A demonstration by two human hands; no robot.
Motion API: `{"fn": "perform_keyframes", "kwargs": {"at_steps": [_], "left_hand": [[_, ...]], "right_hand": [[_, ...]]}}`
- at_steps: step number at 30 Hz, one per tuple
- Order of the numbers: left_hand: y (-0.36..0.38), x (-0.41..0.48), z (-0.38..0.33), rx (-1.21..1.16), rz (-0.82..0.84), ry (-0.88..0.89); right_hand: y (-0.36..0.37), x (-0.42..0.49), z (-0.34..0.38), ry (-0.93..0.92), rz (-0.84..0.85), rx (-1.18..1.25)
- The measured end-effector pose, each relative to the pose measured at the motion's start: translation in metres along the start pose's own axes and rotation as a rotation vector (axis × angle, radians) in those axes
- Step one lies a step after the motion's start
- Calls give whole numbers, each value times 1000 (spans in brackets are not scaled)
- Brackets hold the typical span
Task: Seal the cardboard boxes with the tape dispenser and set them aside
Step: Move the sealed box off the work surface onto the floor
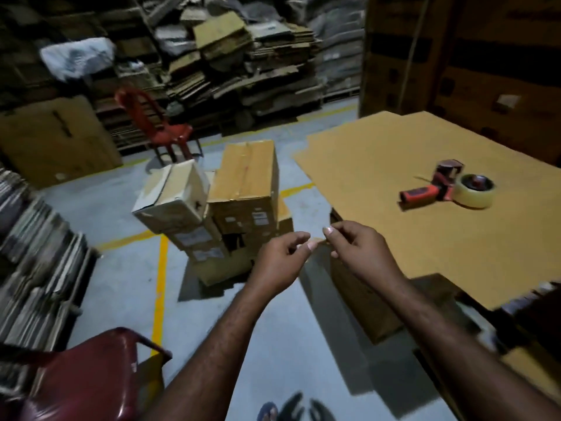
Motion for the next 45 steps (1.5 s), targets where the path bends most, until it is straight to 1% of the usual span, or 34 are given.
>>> {"fn": "perform_keyframes", "kwargs": {"at_steps": [3,7,11,14,17,20,23,28,31,34,37,39,42,45], "left_hand": [[-53,42,29,-16,-46,-21],[-118,95,61,29,-139,27],[-176,145,91,88,-181,-36],[-211,178,109,118,-256,-75],[-233,212,127,132,-301,-110],[-249,250,148,152,-351,-138],[-265,293,177,184,-377,-217],[-298,360,215,324,-408,-326],[-316,400,234,329,-463,-383],[-331,433,258,351,-453,-438],[-349,470,295,408,-405,-478],[-360,498,324,445,-339,-491],[-371,529,367,469,-222,-572],[-379,553,408,596,-95,-606]], "right_hand": [[75,23,28,-5,57,6],[173,47,64,-34,124,-14],[255,73,95,-45,198,-20],[302,96,109,-46,262,-32],[344,124,112,-49,325,-62],[388,159,103,4,363,-64],[433,197,91,11,415,-106],[502,253,82,68,497,-163],[548,280,78,108,549,-192],[586,297,78,129,559,-251],[625,307,70,172,562,-304],[653,312,60,217,574,-357],[687,317,50,309,574,-446],[706,317,43,413,540,-504]]}}
Point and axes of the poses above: each hand's wrist, its own x-axis towards the middle knuckle, its own y-axis out of the palm, z = x × y, the point moved 3 cm from there along x, towards the middle knuckle, and after that the axes turned 13 degrees about -z, right-handed, at the moved point
